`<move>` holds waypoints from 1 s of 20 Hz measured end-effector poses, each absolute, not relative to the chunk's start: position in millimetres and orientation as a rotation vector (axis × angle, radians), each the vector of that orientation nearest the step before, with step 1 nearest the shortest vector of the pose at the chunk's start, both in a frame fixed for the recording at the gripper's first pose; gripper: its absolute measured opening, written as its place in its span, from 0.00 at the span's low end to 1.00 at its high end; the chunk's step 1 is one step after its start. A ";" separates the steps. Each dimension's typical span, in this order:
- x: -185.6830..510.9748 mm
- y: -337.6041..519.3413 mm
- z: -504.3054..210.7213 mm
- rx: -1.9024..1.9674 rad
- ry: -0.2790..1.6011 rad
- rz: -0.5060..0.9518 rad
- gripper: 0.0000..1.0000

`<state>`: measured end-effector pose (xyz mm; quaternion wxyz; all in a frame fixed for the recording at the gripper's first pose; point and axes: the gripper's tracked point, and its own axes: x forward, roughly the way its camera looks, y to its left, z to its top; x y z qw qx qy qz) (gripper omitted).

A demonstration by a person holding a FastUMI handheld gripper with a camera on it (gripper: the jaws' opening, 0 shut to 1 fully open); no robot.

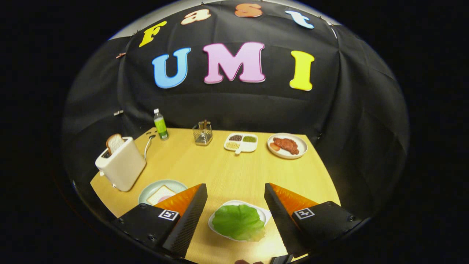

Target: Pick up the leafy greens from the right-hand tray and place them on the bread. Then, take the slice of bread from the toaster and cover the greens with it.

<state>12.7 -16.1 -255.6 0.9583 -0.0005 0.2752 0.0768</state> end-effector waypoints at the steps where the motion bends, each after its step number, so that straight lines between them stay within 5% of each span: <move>1: 10.6 -15.0 -272.9 -0.011 0.594 0.178 0.97; 10: -7.5 -22.6 -394.4 -0.128 0.833 0.278 0.98; 20: -6.3 -17.1 -426.2 -0.123 0.912 0.320 0.96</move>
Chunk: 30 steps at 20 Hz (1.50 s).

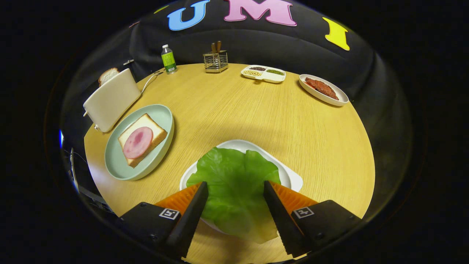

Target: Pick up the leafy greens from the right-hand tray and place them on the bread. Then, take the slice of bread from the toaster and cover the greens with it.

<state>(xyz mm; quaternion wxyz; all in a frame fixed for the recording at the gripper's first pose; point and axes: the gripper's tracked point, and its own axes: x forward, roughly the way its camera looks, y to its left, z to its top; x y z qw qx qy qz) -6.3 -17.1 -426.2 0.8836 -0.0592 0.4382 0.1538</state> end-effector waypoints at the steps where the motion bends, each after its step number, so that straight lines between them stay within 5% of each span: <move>1: -7.8 -17.7 -426.3 -0.126 0.916 0.324 0.96; 5: -5.0 -9.7 -428.4 -0.115 0.900 0.328 0.90; 12: -3.4 -8.1 -427.4 -0.126 0.892 0.321 0.21; 15: -3.8 -7.8 -428.0 -0.125 0.926 0.316 0.08; 30: 10.3 27.6 -348.3 -0.098 0.844 0.247 0.06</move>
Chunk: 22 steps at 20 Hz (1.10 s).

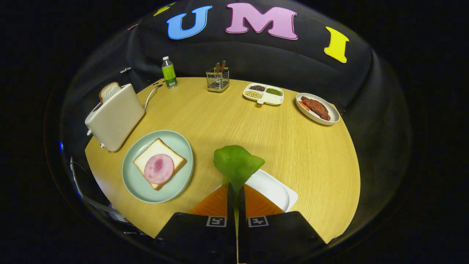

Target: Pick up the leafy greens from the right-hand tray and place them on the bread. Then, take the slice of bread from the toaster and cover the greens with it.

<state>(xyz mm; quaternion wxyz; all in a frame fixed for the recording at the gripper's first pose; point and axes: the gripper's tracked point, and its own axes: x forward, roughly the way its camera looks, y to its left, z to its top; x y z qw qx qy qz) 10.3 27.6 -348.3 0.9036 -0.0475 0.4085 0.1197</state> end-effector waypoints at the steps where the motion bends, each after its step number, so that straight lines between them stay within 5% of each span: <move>1: 11.3 33.2 -340.8 -0.090 0.834 0.245 0.06; 13: 12.9 143.8 -272.6 0.034 0.762 0.339 0.06; 22: 10.2 217.3 -304.4 0.012 0.873 0.452 0.06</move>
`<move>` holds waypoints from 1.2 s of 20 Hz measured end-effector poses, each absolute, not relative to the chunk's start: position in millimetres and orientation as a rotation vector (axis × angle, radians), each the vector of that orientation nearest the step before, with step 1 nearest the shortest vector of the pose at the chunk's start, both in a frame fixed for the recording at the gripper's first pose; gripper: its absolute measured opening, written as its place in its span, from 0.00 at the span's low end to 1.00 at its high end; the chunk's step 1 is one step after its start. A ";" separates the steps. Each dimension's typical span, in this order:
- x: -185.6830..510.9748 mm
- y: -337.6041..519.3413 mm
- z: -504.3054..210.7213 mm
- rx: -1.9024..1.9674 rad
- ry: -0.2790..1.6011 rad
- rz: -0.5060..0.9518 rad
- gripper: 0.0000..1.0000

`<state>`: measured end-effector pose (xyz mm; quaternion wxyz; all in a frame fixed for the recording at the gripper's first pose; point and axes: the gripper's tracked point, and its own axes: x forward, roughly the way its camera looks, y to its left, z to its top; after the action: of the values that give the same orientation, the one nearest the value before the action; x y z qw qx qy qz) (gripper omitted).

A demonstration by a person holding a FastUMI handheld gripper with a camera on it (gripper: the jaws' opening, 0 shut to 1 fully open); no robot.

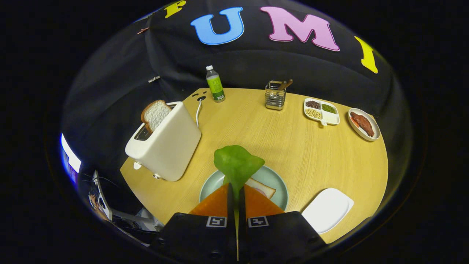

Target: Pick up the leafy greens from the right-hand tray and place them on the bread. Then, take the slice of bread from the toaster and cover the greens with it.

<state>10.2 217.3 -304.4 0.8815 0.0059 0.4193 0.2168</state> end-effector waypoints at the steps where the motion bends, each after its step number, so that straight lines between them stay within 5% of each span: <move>1: 11.3 219.5 -312.1 -0.004 0.888 0.450 0.06; 5: 11.0 227.0 -345.2 -0.063 0.960 0.452 0.07; 11: 11.8 234.7 -364.1 -0.086 0.997 0.438 0.23; 15: 13.2 230.0 -368.3 -0.119 0.995 0.420 0.54; 16: 14.8 228.8 -367.2 -0.124 0.986 0.416 0.75; 18: 16.0 225.1 -360.8 -0.129 0.967 0.408 1.00; 24: 22.8 236.4 -316.3 -0.097 0.860 0.419 0.99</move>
<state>22.8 236.4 -316.3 0.8866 -0.0466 0.4135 0.2018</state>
